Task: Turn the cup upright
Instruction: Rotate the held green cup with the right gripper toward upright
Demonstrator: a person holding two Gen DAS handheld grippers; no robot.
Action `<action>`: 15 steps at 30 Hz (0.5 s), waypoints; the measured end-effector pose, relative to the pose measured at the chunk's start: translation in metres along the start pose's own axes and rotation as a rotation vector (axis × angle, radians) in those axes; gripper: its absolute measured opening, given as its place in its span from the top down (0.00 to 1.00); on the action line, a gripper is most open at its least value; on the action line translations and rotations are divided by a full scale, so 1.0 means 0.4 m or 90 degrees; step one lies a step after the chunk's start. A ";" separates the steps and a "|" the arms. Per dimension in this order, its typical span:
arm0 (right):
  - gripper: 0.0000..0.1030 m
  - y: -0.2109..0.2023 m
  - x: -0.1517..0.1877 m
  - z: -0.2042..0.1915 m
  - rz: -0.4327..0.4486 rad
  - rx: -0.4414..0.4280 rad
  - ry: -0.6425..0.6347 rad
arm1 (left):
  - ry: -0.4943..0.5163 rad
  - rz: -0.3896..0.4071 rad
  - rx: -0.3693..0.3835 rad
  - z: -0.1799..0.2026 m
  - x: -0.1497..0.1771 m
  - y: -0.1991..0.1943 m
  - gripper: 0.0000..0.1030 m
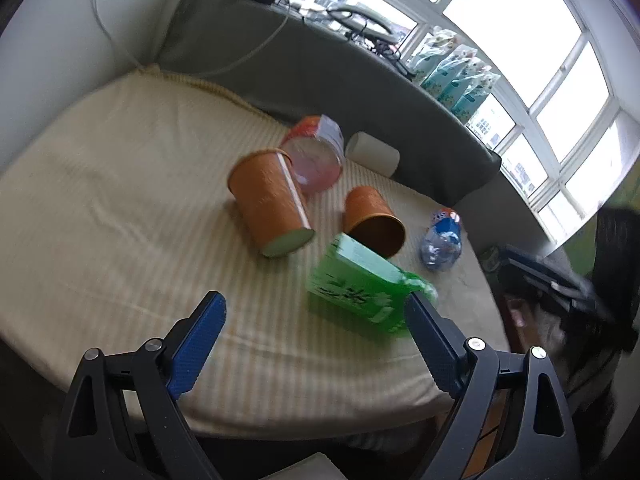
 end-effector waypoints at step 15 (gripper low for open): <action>0.27 -0.057 0.149 0.105 0.036 -0.004 0.118 | -0.225 -0.064 0.066 0.067 0.017 0.121 0.13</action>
Point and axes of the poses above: each gripper's, at about its wrist camera, not at the fingertips, and y roughly the way its jaws point, z to its right, x to its underside, the point moved 8 cm from there along y, roughly the way its jaws point, and after that the axes turned 3 degrees about x, right-handed, at the moved point
